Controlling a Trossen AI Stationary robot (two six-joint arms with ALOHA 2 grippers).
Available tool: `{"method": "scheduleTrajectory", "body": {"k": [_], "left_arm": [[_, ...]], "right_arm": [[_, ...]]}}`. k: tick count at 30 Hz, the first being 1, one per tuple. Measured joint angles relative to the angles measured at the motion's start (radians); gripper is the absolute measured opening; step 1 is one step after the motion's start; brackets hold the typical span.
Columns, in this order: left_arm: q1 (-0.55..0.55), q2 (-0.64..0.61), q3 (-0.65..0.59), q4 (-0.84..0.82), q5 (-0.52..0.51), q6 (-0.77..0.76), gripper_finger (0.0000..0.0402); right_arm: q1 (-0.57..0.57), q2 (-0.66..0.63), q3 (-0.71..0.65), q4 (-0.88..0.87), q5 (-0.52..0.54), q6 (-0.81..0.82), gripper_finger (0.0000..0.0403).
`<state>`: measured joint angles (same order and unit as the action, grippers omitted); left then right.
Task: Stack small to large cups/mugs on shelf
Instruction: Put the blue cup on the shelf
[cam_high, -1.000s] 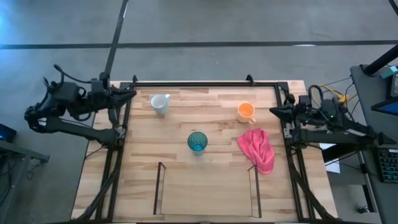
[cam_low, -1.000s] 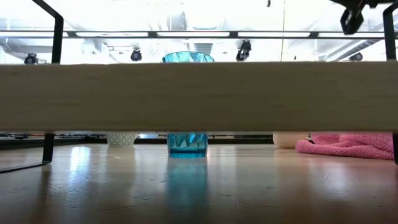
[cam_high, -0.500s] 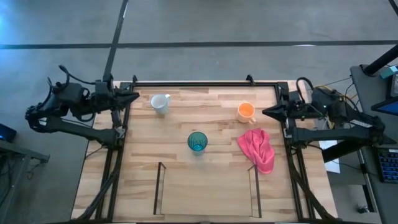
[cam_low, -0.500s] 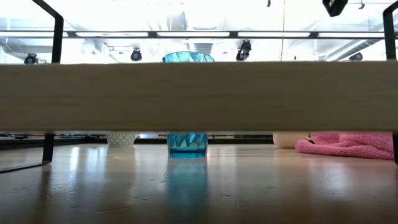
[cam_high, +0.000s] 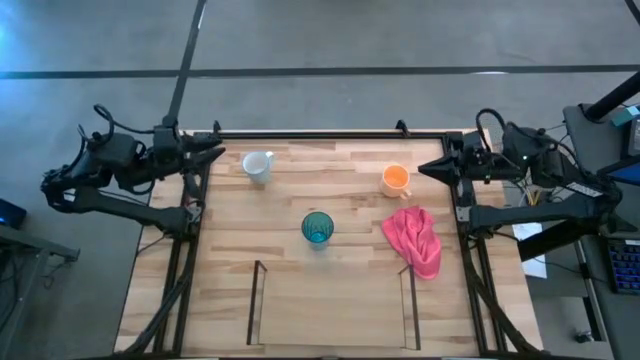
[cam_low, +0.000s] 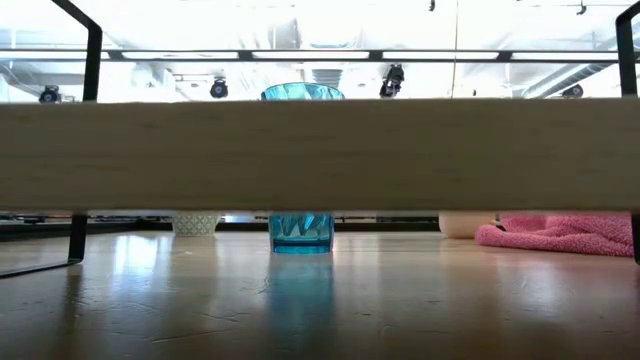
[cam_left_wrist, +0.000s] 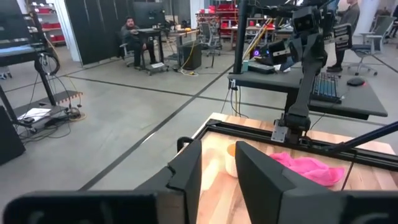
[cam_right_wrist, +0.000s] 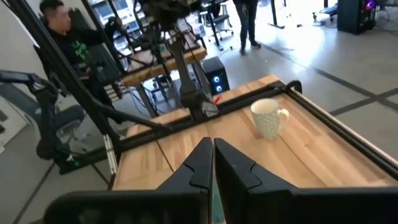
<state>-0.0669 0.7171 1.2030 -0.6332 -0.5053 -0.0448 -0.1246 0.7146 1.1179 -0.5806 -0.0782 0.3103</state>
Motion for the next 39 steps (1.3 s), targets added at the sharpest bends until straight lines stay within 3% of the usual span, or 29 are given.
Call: {"method": "scheduleTrajectory", "body": {"k": [20,30,39], "left_arm": [[0.000,-0.010,-0.013,0.000,0.000,0.000,0.0102],[0.000,-0.004,-0.044,-0.005,0.000,0.000,0.0103],[0.000,-0.004,-0.045,-0.004,0.000,0.000,0.0103]], "right_arm": [[0.000,0.140,0.234,0.006,0.005,0.003,0.0009],[0.000,0.168,0.269,0.016,0.009,-0.018,0.0009],[0.000,0.185,0.267,0.017,-0.003,-0.279,0.0024]]}}
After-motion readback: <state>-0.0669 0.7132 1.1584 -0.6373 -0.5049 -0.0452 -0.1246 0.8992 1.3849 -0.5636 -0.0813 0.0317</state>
